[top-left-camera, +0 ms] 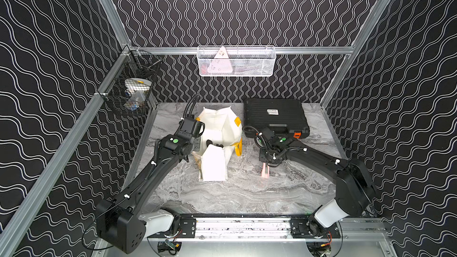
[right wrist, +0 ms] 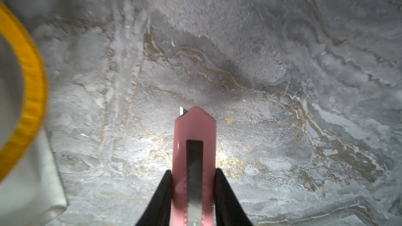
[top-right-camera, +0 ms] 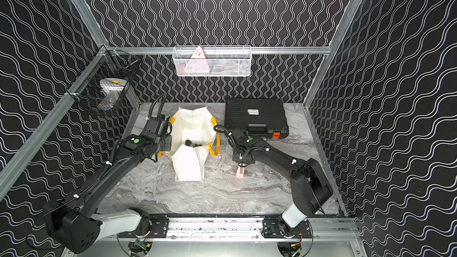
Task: Place the art knife into the pouch
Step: Pick up the utility knife at the center of the board.
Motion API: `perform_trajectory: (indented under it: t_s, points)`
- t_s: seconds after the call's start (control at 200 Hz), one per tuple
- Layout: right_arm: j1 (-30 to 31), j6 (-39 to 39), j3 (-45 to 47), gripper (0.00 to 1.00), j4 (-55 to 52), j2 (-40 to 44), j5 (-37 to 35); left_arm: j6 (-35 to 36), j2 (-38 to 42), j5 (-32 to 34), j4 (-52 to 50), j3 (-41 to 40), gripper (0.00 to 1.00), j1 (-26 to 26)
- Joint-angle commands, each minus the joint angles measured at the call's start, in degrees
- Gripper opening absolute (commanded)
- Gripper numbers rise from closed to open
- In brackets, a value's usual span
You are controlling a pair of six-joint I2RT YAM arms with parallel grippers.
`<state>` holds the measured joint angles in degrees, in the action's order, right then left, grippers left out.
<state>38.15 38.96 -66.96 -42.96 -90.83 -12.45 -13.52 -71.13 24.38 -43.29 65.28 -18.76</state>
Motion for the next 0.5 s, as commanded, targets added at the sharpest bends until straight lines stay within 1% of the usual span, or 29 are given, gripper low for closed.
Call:
perform_trajectory:
  t_s: [0.0,0.195,0.495]
  points:
    - [-0.01,-0.38,-2.60,0.26,-3.97,1.29,-1.93,0.42,0.18,0.60,1.31,0.03,0.00,-0.21]
    - [0.00,-2.29,-9.91,0.26,-5.83,2.38,-2.14,0.42,0.24,0.38,1.28,0.10,0.00,-0.44]
    - [0.77,-5.06,-28.67,0.26,-7.75,-2.81,-0.20,0.34,0.28,0.23,1.34,0.03,0.00,-1.00]
